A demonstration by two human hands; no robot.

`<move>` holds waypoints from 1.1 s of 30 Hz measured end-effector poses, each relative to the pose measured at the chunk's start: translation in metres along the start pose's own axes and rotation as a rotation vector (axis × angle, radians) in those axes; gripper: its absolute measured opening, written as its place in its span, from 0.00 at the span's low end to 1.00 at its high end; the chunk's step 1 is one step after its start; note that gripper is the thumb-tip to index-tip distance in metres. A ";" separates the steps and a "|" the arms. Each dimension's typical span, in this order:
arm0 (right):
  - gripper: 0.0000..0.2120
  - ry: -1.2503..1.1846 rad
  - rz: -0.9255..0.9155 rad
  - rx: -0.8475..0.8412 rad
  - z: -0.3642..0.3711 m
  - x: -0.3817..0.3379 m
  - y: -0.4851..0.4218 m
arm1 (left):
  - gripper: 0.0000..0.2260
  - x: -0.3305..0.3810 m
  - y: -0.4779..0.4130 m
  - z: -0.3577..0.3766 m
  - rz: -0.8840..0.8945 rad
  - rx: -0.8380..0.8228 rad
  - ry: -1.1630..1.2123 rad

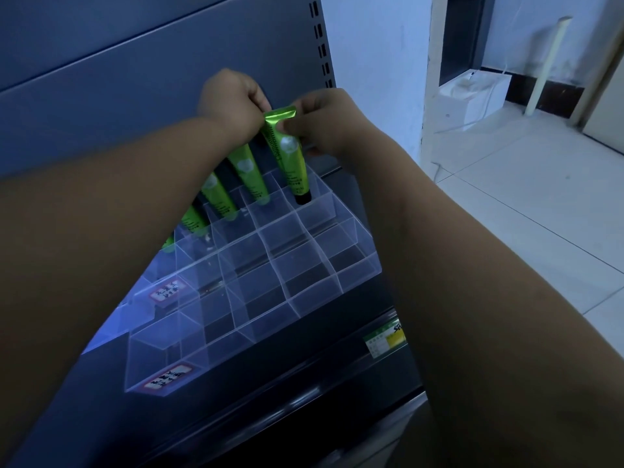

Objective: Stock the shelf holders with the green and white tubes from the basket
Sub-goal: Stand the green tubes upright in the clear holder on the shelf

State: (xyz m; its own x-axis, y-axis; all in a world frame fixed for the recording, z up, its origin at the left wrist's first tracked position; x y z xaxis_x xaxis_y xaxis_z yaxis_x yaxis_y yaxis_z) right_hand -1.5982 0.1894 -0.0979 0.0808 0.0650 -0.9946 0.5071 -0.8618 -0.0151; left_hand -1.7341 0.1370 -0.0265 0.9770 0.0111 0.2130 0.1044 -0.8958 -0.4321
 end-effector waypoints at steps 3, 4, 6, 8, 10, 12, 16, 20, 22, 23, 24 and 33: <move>0.06 0.009 0.011 -0.005 0.001 0.004 0.001 | 0.11 0.000 -0.001 -0.001 0.011 0.015 0.021; 0.06 0.018 0.014 -0.006 0.001 0.006 0.001 | 0.08 0.001 -0.001 -0.002 0.020 0.026 0.029; 0.06 0.017 0.023 -0.019 0.002 0.013 -0.002 | 0.05 0.002 -0.001 -0.004 0.042 0.051 0.042; 0.05 -0.009 0.040 -0.040 0.003 0.020 -0.004 | 0.06 0.007 0.003 -0.009 0.089 0.098 0.043; 0.08 -0.012 0.062 -0.044 0.004 0.026 -0.007 | 0.07 0.013 0.010 -0.014 0.139 0.160 0.089; 0.09 -0.027 0.073 -0.048 0.006 0.029 -0.009 | 0.10 0.018 0.018 -0.015 0.166 0.179 0.131; 0.07 -0.039 0.076 -0.068 0.009 0.028 -0.012 | 0.08 0.027 0.034 -0.006 0.249 0.072 -0.002; 0.10 -0.012 0.076 -0.103 0.009 0.026 -0.007 | 0.03 0.022 0.034 -0.002 0.251 0.020 0.115; 0.09 -0.010 0.062 -0.074 0.005 0.025 -0.006 | 0.06 0.017 0.032 0.004 0.216 -0.045 0.181; 0.07 -0.022 0.063 -0.054 0.004 0.025 -0.007 | 0.07 0.015 0.031 0.006 0.204 -0.062 0.190; 0.06 -0.037 0.063 -0.038 0.003 0.025 -0.007 | 0.08 0.015 0.030 0.007 0.201 -0.064 0.188; 0.07 0.046 0.002 0.023 0.003 0.016 -0.001 | 0.07 0.013 0.029 0.003 0.200 -0.040 0.181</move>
State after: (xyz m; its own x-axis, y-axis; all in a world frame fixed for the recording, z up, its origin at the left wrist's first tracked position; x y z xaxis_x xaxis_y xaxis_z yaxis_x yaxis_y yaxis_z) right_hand -1.5996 0.1896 -0.1144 0.1209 0.0859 -0.9889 0.4871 -0.8732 -0.0162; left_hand -1.7182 0.1131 -0.0392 0.9281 -0.2436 0.2816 -0.0979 -0.8893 -0.4467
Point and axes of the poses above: each hand's wrist, its own y-axis away from the middle knuckle, its own z-axis out of the palm, x = y × z, the point moved 8 cm from there along -y, towards the middle knuckle, and after that the axes turned 12 degrees about z, right-handed, at the moved point
